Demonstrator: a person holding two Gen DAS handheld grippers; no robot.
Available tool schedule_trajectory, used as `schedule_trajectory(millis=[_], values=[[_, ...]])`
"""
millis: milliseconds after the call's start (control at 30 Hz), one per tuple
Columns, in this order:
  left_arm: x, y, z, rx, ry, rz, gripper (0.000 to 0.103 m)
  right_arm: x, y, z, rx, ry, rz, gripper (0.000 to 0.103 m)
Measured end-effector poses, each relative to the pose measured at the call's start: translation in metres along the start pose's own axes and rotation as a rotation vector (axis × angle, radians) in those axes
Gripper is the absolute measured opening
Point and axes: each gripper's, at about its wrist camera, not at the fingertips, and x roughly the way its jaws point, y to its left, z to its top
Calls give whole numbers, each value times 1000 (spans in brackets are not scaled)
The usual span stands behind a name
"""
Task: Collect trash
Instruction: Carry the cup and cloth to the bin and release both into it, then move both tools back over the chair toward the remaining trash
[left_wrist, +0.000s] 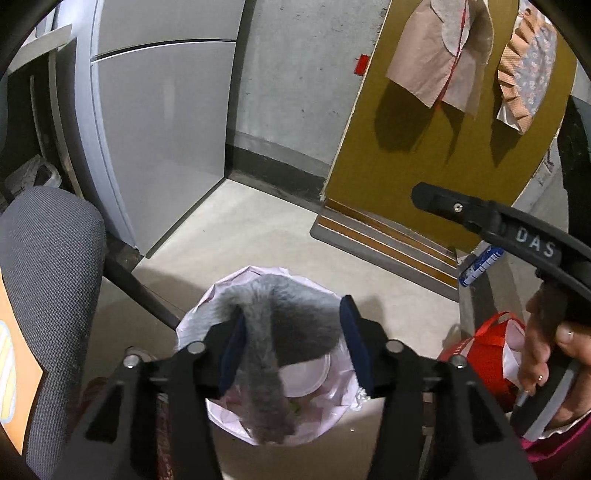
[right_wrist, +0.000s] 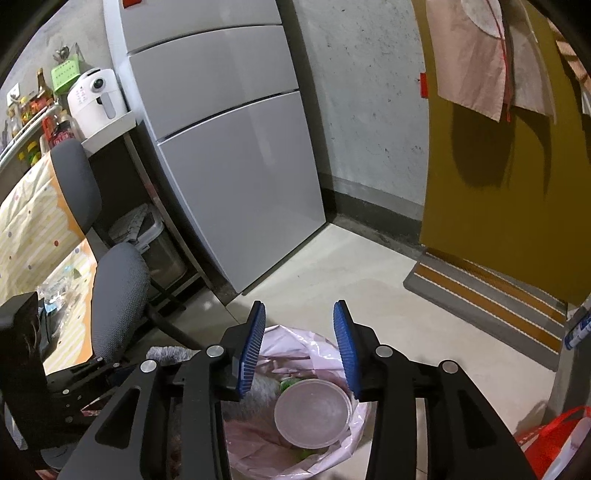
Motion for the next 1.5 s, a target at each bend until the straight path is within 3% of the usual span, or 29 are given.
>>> schedule_trajectory(millis=[133,267,333,433,567,900,1167,1300,1400,1500], values=[[2,-2,-3,16,-15,-29,50,-1,3,-1,-6,-13,-2,41],[5,-17,-9,119,4,-42,51,-7,3,1,-1,-33,-6,43],[8,-22,-13,182,27,0,52,-11,3,3,0,-46,-10,45],[17,-14,-17,216,97,143,58,-16,5,5,-5,-62,-14,47],[6,6,-17,129,87,126,58,-19,12,5,-17,-65,-6,48],[-72,40,-19,-36,-119,173,59,-26,50,5,-60,-89,99,49],[-150,90,-52,-185,-245,341,71,-32,114,11,-142,-112,243,52],[-190,121,-74,-274,-293,448,71,-23,165,10,-220,-79,343,54],[-220,145,-94,-362,-324,530,71,-18,201,4,-275,-57,417,63],[-246,168,-114,-443,-344,608,71,-13,240,-5,-338,-31,487,63]])
